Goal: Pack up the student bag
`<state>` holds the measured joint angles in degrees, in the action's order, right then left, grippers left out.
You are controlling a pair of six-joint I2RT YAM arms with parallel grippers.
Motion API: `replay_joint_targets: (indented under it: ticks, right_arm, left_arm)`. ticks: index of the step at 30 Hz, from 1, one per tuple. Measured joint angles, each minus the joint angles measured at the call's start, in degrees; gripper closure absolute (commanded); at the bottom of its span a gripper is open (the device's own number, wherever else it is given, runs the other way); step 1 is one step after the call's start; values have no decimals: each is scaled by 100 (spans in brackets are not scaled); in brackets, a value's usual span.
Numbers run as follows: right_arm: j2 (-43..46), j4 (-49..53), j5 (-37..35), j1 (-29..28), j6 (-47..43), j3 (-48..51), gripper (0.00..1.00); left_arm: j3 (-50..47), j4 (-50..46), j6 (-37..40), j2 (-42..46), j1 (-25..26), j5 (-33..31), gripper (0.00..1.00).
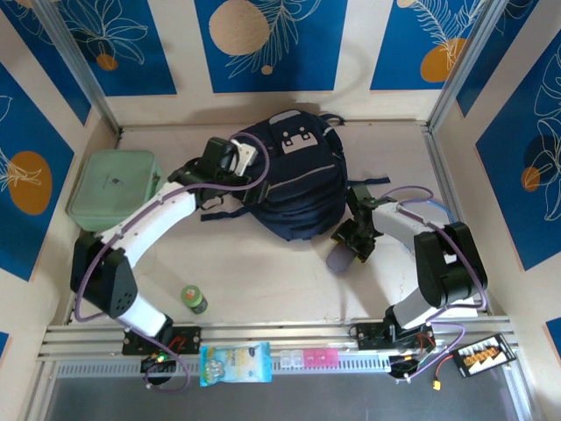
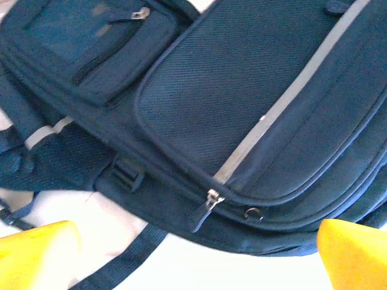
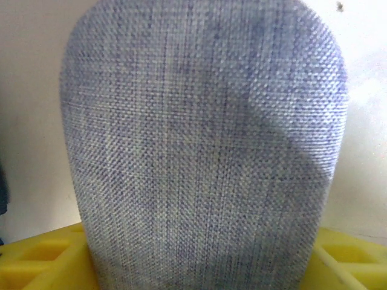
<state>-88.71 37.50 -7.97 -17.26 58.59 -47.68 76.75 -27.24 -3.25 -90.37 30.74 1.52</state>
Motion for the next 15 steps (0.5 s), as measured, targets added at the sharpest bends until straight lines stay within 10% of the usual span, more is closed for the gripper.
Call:
replay_joint_targets:
  ticks: [15]
  right_arm:
    - [874,-72,9,140,-136,175,42]
  left_arm:
    - [2898,-1648,2413,-2452,940,70,18]
